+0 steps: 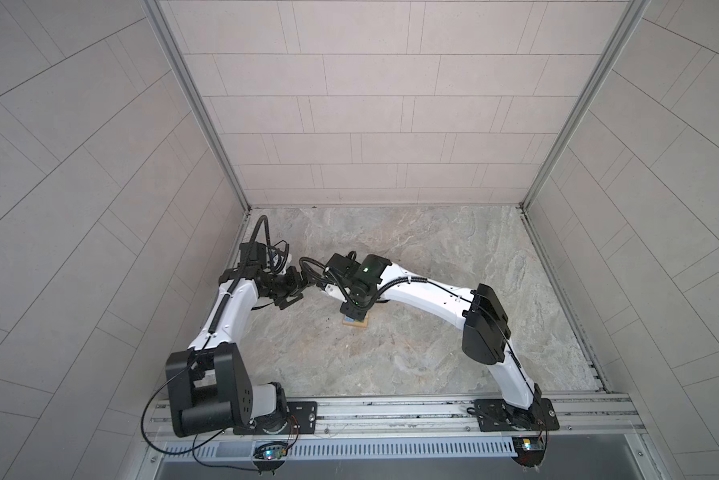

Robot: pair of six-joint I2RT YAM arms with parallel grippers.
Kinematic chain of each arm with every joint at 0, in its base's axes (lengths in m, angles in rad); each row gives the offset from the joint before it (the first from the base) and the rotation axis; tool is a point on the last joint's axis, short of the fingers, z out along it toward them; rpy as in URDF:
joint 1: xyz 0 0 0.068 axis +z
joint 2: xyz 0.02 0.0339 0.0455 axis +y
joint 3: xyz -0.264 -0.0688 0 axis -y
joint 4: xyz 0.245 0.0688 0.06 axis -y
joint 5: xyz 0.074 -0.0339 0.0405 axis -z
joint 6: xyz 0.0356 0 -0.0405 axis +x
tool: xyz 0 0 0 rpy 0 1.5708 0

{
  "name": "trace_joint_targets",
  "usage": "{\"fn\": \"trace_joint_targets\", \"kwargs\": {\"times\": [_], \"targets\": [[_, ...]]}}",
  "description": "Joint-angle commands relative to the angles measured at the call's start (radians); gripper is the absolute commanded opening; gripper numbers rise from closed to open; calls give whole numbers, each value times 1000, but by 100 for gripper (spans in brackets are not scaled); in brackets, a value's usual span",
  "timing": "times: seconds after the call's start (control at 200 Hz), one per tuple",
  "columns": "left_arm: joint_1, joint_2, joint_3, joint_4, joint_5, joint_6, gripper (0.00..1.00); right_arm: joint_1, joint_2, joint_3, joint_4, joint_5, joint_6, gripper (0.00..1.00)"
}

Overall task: Build the wood block tower
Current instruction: 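Carry the purple block above the orange block with the right gripper, then lower the purple block onto the orange block and open the right gripper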

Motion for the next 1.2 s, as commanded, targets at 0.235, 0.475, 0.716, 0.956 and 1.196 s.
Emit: {"fn": "trace_joint_targets", "kwargs": {"times": [0.235, 0.475, 0.716, 0.956, 1.196], "targets": [[16, 14, -10, 1, 4, -1, 100, -16, 26, 30, -6, 14, -30, 22], [18, 17, -12, 4, 9, -3, 100, -21, 41, 31, -5, 21, -34, 22], [19, 17, -13, 3, 11, -1, 100, -26, 57, 39, -3, 16, -39, 22], [20, 17, -13, 4, 12, -2, 100, -29, 60, 50, -13, 14, -39, 22], [22, 15, -15, 4, 13, -3, 100, -29, 57, 63, -26, 19, -45, 22]]}}
